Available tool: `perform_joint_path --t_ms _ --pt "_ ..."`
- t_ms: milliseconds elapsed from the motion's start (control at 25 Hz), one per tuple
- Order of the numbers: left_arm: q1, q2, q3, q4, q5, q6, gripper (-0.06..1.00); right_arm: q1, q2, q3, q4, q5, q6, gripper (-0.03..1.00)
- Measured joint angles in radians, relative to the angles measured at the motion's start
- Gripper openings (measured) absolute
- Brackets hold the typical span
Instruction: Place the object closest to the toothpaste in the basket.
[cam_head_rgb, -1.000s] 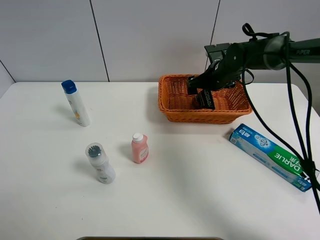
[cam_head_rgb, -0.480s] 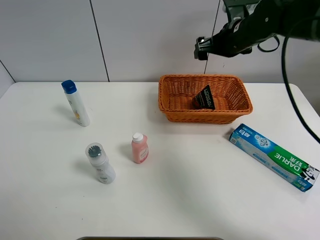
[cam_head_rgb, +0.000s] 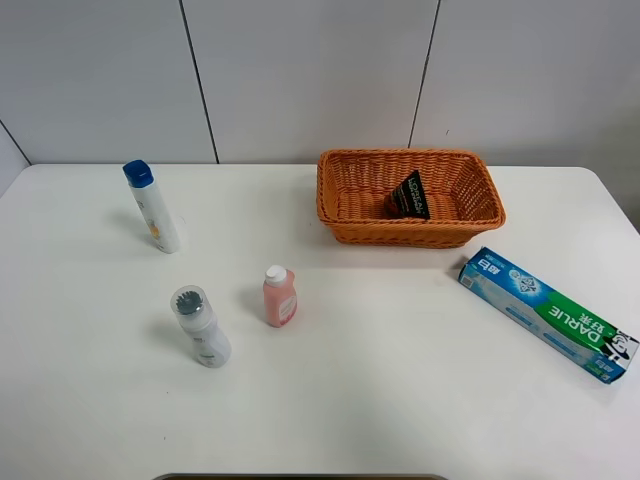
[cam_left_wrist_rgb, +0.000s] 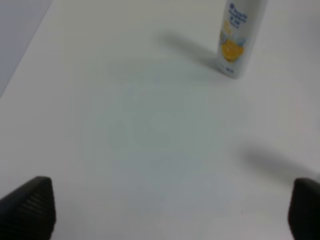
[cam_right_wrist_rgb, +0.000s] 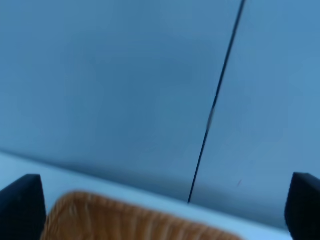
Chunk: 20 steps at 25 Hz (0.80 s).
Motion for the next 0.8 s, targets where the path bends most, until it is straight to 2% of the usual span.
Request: perform_joint_path --t_ms 120,240,640,680,720,800 --pt "0.000 0.000 0.000 0.000 0.000 0.000 0.94 0.000 -0.103 0.000 -0.003 -0.003 0.020 0.99" --pt "0.000 0.000 0.000 0.000 0.000 0.000 0.94 0.000 -0.204 0.000 -0.007 0.047 0.036 0.99" --pt "0.000 0.000 0.000 0.000 0.000 0.000 0.94 0.000 -0.437 0.000 -0.051 0.485 0.041 0.99" --pt "0.000 0.000 0.000 0.000 0.000 0.000 0.94 0.000 -0.437 0.000 -0.051 0.485 0.041 0.99" --pt "0.000 0.000 0.000 0.000 0.000 0.000 0.94 0.000 -0.463 0.000 -0.051 0.575 0.038 0.99" --pt "0.000 0.000 0.000 0.000 0.000 0.000 0.94 0.000 -0.491 0.000 -0.051 0.650 0.032 0.99"
